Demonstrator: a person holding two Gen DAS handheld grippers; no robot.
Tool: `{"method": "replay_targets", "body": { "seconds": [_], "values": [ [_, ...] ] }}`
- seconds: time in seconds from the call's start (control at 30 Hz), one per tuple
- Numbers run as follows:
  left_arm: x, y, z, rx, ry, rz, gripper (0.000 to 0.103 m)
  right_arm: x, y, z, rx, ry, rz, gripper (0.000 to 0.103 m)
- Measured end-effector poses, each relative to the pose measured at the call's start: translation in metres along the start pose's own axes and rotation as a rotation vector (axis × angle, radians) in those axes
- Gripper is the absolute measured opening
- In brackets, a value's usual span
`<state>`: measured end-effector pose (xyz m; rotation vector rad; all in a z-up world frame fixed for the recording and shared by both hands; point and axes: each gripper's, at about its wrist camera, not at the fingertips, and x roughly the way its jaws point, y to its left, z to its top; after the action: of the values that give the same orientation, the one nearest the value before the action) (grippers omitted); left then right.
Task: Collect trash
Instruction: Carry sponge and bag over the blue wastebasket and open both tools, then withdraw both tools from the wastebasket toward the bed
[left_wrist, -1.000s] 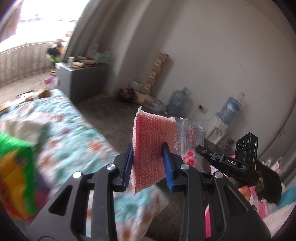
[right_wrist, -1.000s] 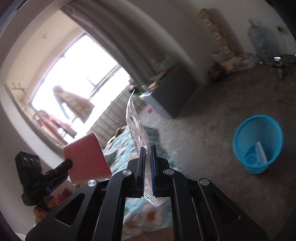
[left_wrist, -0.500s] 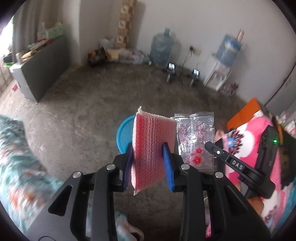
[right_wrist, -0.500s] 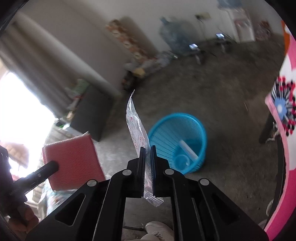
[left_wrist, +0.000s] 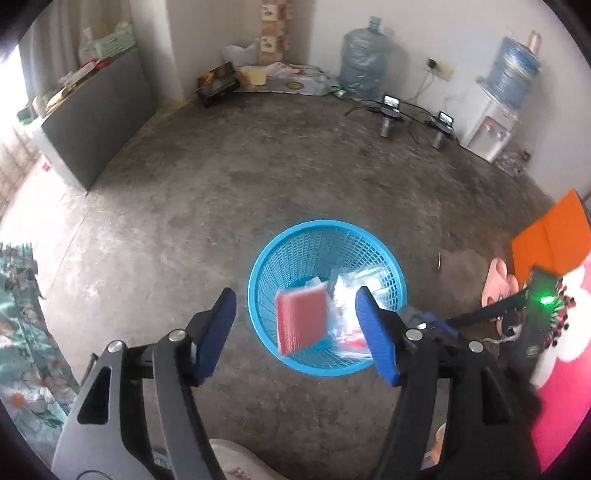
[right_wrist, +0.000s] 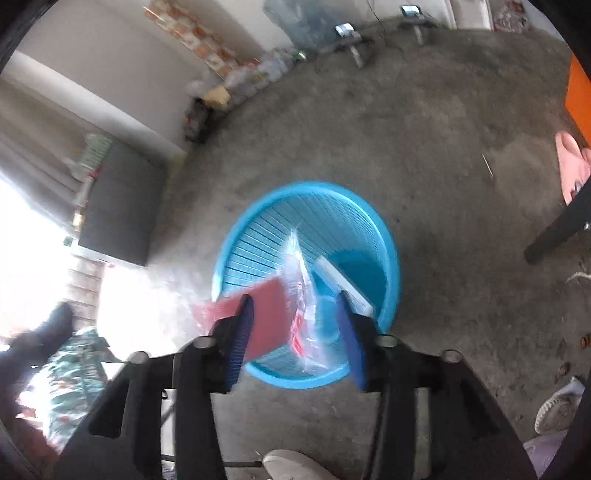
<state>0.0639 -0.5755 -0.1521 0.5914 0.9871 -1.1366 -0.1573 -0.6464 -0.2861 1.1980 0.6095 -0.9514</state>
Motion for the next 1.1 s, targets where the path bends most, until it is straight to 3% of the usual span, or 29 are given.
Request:
{"method": "replay_targets", "body": {
  "seconds": [0.13,0.33,0.5,0.6,0.77,0.93,1.1],
  "values": [
    [-0.015,0.002,-0.001,-0.003,-0.018,-0.022,0.064,-0.003,-0.011,-0.011,0.038,-0.005,0.0,0.046],
    [-0.06,-0.001,0.002,-0.005,-0.088,-0.052,0.067,-0.04,-0.007,-0.027,0.023,-0.061,0.005,0.047],
    [-0.121,0.005,-0.008,-0.023,-0.17,-0.088,0.07,-0.089,0.026,-0.039,-0.071,-0.131,0.018,0.059],
    [-0.168,0.011,-0.021,-0.015,-0.241,-0.071,0.072,-0.12,0.055,-0.044,-0.155,-0.177,0.032,0.072],
    [-0.254,0.032,-0.056,-0.027,-0.342,-0.063,0.072,-0.171,0.101,-0.064,-0.29,-0.241,0.033,0.088],
    [-0.313,0.049,-0.098,-0.027,-0.37,-0.001,0.075,-0.212,0.146,-0.093,-0.427,-0.297,0.003,0.095],
    [-0.362,0.087,-0.159,-0.094,-0.397,0.069,0.078,-0.243,0.188,-0.129,-0.567,-0.352,-0.042,0.097]
  ]
}}
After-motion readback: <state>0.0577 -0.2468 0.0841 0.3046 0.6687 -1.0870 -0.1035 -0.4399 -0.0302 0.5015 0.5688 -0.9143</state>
